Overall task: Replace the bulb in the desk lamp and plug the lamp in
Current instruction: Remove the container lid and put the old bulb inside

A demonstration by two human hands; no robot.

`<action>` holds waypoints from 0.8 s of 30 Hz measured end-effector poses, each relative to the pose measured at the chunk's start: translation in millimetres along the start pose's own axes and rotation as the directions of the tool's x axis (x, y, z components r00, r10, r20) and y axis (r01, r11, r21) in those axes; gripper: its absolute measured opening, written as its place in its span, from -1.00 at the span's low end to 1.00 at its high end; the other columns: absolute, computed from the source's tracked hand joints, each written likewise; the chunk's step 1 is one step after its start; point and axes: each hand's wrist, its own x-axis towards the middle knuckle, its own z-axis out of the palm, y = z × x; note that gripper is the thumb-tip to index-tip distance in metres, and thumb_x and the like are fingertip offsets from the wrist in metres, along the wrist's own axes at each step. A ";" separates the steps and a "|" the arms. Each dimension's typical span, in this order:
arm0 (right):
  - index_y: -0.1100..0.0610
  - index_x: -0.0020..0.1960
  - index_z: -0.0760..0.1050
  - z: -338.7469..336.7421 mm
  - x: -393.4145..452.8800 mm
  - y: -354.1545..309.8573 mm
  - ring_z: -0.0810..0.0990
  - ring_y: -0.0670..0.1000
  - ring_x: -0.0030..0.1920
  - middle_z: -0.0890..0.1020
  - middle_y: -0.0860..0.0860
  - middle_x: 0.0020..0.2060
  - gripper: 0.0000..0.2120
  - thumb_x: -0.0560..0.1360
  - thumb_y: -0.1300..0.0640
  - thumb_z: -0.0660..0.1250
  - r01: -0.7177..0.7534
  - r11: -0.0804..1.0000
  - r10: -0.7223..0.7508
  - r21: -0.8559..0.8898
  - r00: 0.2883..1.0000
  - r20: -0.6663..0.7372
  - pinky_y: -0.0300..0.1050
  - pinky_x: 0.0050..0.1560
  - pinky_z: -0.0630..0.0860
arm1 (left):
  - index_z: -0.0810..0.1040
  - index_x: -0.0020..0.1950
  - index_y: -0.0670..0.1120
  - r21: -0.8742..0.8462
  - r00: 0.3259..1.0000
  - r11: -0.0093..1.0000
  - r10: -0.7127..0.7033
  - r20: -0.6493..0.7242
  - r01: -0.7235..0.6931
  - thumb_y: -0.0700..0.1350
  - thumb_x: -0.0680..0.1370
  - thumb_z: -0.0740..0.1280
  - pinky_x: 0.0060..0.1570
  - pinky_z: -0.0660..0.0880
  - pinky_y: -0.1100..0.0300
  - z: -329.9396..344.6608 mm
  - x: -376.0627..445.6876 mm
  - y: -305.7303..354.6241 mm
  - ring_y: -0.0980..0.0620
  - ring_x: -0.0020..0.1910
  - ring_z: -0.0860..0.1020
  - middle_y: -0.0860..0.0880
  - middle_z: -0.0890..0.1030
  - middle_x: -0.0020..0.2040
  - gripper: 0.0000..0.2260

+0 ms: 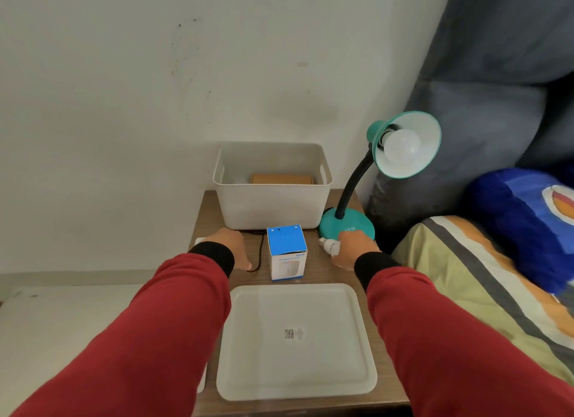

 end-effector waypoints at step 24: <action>0.23 0.17 0.50 -162.0 66.6 -105.6 0.49 0.03 -0.12 0.59 0.12 0.03 -0.58 0.44 -0.01 0.39 0.118 0.987 -0.105 0.114 0.988 -0.112 -0.20 -0.14 0.43 | 0.53 0.24 -0.14 -0.046 0.963 0.997 0.054 -0.262 -0.069 -0.04 0.52 0.36 -0.10 0.41 0.16 -194.9 40.3 4.6 -0.09 0.16 0.57 -0.10 0.57 0.21 -0.66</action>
